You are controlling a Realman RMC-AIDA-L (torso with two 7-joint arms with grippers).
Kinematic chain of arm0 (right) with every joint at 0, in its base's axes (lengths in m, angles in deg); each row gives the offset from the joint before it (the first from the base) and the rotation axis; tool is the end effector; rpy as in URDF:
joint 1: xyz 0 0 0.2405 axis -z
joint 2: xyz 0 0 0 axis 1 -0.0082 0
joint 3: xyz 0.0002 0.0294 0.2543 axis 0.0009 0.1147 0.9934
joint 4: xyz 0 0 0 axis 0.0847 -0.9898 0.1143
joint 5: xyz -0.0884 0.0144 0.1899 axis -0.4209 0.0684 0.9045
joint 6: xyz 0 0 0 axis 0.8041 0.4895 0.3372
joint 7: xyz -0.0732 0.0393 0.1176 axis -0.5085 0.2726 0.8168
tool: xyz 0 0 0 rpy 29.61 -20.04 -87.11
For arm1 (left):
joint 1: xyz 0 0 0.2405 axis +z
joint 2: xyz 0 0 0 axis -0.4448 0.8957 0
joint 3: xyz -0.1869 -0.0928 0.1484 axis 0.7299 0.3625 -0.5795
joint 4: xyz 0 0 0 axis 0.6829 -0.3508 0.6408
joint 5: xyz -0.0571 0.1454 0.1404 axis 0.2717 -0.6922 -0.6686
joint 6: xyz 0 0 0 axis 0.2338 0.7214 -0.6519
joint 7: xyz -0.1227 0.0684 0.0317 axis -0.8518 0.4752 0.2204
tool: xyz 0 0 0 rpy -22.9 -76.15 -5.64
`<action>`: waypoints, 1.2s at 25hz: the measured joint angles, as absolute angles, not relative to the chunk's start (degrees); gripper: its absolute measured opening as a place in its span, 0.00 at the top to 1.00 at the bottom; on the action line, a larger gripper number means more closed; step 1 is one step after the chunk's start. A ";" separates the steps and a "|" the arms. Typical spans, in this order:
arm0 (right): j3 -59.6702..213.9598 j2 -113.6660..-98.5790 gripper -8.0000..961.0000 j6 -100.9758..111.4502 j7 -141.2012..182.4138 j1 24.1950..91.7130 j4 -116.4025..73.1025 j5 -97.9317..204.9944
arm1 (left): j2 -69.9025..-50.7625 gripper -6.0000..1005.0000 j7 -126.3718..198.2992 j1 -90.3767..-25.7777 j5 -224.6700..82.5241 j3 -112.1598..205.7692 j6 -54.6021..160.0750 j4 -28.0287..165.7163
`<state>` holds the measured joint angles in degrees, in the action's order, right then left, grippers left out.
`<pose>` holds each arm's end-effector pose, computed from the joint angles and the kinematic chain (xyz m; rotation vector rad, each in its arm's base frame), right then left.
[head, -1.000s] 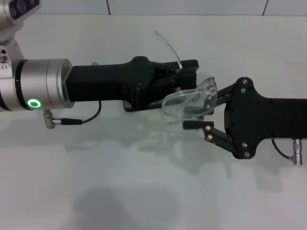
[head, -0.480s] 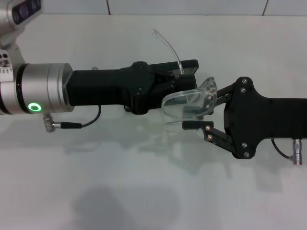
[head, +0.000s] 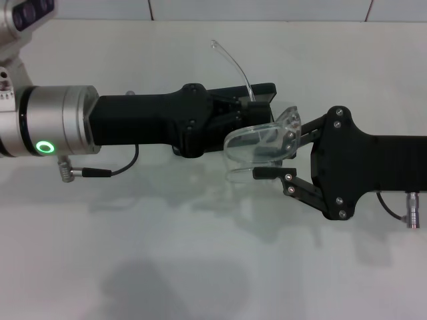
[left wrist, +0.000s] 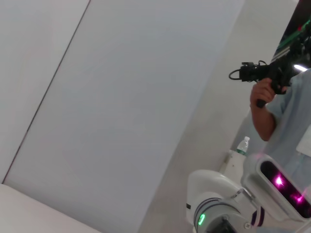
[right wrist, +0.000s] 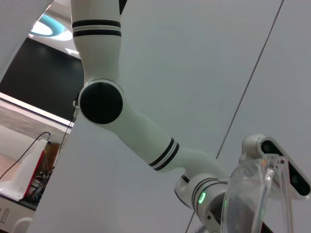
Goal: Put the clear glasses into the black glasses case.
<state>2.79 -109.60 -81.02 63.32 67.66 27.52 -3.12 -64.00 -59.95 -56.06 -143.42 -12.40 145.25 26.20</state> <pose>0.1625 0.2841 -0.0062 -2.6530 -0.6416 1.1535 -0.1686 0.3105 0.0012 2.7062 0.6082 1.1472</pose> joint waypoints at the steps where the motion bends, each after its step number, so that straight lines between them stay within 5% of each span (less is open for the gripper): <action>1: 2.80 -109.60 0.88 -81.00 63.32 67.65 27.51 -3.12 | -64.01 0.94 -59.88 -56.06 -143.42 -12.34 145.39 26.19; 30: 2.31 -109.52 0.88 -80.58 63.34 67.29 27.35 -3.13 | -64.81 0.94 -56.64 -55.62 -140.83 -10.50 149.07 26.24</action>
